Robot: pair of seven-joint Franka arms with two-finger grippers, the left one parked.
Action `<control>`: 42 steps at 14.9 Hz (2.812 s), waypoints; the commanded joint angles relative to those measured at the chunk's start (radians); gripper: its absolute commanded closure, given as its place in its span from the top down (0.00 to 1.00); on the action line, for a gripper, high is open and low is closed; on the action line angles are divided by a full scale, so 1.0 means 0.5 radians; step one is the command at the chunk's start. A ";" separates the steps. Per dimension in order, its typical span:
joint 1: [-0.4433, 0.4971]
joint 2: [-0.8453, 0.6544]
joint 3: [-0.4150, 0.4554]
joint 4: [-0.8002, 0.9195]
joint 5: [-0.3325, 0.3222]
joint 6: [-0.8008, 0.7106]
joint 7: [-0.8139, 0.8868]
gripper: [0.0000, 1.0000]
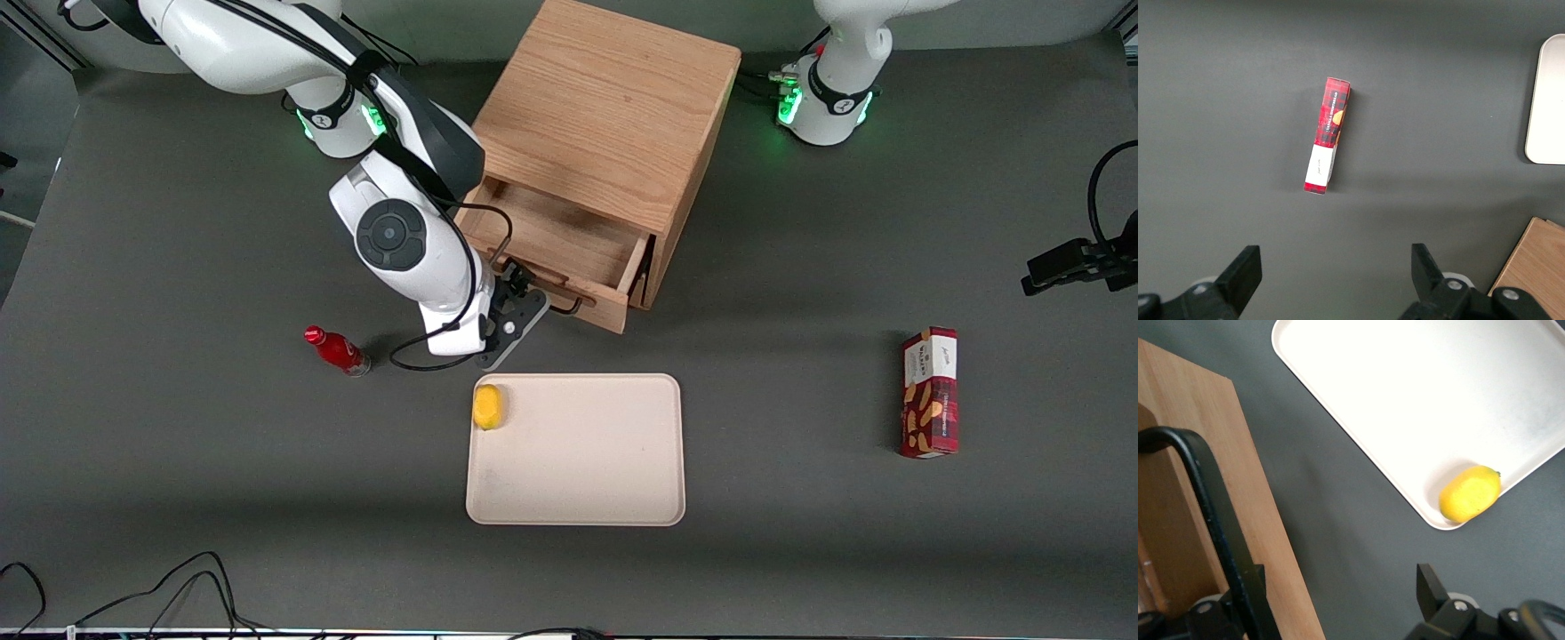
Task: Open upper drawer
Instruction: 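Pull the upper drawer outward by its handle with the right gripper, then keep pulling the drawer fully open with the right gripper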
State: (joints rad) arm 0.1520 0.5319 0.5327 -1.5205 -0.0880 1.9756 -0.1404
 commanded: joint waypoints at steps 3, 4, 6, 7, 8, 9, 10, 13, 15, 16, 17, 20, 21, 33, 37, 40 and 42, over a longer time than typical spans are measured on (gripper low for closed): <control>0.003 0.111 -0.028 0.212 -0.063 -0.122 -0.087 1.00; 0.003 0.108 -0.038 0.212 -0.063 -0.125 -0.087 1.00; 0.000 0.108 -0.041 0.221 -0.069 -0.125 -0.090 1.00; -0.003 0.120 -0.041 0.228 -0.069 -0.125 -0.099 1.00; -0.012 0.121 -0.056 0.231 -0.069 -0.125 -0.130 1.00; -0.016 0.121 -0.068 0.243 -0.066 -0.129 -0.142 1.00; -0.019 0.121 -0.068 0.246 -0.069 -0.141 -0.146 1.00; -0.016 0.124 -0.120 0.274 -0.066 -0.156 -0.161 1.00; -0.019 0.124 -0.124 0.277 -0.063 -0.156 -0.210 1.00; -0.031 0.130 -0.124 0.292 -0.063 -0.156 -0.213 1.00; -0.034 0.142 -0.124 0.298 -0.063 -0.156 -0.213 1.00; -0.037 0.182 -0.124 0.310 -0.045 -0.156 -0.210 1.00; -0.034 0.197 -0.124 0.341 -0.042 -0.156 -0.207 1.00; -0.022 0.378 -0.124 0.663 -0.023 -0.257 -0.189 1.00; -0.040 0.384 -0.124 0.666 -0.023 -0.270 -0.189 1.00; -0.040 0.384 -0.169 0.672 -0.023 -0.288 -0.192 1.00; -0.043 0.387 -0.173 0.676 -0.023 -0.294 -0.201 1.00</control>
State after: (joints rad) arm 0.1273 0.6965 0.4508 -1.2391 -0.0977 1.8434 -0.2294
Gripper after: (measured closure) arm 0.000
